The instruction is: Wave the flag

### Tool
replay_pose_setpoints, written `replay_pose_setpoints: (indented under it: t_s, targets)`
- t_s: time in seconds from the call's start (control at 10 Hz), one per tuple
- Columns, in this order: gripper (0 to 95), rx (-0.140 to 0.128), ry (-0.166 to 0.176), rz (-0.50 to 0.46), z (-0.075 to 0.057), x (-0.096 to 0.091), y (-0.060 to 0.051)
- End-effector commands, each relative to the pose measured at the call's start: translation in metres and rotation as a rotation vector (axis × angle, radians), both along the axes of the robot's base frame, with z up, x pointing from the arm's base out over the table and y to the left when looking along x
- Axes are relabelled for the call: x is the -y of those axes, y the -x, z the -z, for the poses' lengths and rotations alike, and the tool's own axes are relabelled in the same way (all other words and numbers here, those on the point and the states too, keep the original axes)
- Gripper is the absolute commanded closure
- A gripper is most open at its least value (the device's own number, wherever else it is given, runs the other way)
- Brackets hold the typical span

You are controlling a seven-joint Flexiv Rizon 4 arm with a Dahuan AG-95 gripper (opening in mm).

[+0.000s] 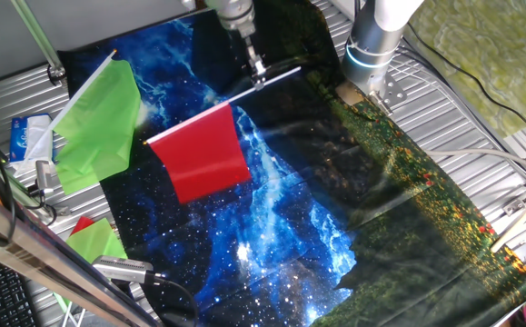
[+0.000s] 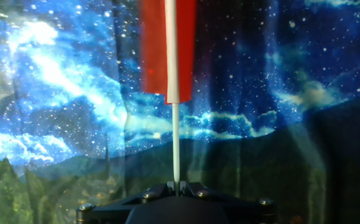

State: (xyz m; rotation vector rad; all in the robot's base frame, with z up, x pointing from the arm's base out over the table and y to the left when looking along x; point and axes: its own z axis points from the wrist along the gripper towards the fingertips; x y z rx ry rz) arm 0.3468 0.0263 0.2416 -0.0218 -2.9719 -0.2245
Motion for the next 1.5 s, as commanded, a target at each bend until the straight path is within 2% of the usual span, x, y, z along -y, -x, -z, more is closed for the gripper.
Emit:
replay_pose_setpoints:
  t_s: [0.1,0.2,0.3,0.4,0.6,0.8,0.9,1.1,1.5]
  targets:
    - [95.0,-0.002,-0.007,0.002,0.000,-0.004,-0.002]
    - [95.0,-0.001,-0.007,0.014,0.001,-0.008,-0.001]
    - [95.0,-0.015,0.006,0.033,-0.001,-0.016,-0.001]
    - [95.0,-0.016,0.015,0.044,-0.002,-0.019,0.000]
    - [95.0,-0.007,0.019,0.056,-0.001,-0.020,0.000]
    - [95.0,0.007,0.034,0.087,-0.001,-0.020,0.000]
    - [95.0,0.019,0.054,0.080,-0.001,-0.020,0.000]
    - [95.0,0.054,0.068,0.062,-0.001,-0.020,0.000]
    - [95.0,0.091,0.043,0.038,-0.001,-0.020,0.000]
